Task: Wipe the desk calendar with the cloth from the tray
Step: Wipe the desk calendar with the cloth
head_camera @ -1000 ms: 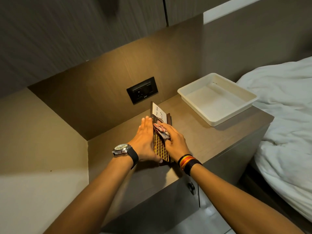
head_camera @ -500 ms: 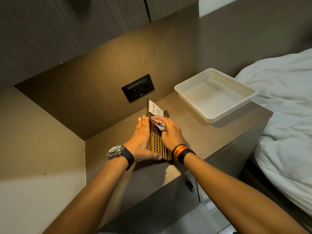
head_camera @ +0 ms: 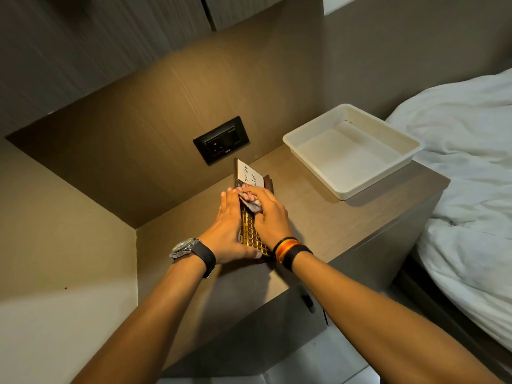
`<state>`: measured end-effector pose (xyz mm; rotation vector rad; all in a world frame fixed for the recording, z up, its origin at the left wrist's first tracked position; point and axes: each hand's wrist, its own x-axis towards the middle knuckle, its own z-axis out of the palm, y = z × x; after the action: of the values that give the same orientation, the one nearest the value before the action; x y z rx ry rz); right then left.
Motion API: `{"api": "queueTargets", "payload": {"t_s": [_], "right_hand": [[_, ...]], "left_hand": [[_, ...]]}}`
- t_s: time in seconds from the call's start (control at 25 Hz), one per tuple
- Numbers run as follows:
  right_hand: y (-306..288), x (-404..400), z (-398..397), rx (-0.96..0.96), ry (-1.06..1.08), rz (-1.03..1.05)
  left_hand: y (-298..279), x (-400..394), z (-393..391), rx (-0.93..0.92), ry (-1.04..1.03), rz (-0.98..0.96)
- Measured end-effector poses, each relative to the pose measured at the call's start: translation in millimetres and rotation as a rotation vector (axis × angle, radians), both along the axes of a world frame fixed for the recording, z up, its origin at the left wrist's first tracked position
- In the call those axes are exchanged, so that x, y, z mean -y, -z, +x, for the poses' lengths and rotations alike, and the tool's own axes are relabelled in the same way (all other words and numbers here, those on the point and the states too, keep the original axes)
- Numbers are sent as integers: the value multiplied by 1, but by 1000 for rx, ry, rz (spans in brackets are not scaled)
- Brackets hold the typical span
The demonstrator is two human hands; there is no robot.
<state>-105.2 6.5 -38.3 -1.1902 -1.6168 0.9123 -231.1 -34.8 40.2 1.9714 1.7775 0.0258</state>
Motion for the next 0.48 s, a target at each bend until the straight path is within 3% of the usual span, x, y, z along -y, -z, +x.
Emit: {"api": "queueTargets", "payload": {"t_s": [0.16, 0.28, 0.48], "right_hand": [[17, -2, 25, 79, -53, -4], [-10, -22, 7, -4, 19, -43], [20, 4, 26, 87, -112, 32]], "left_hand": [[2, 0, 1, 23, -5, -6], [1, -4, 2, 19, -24, -21], [1, -1, 2, 51, -40, -23]]}}
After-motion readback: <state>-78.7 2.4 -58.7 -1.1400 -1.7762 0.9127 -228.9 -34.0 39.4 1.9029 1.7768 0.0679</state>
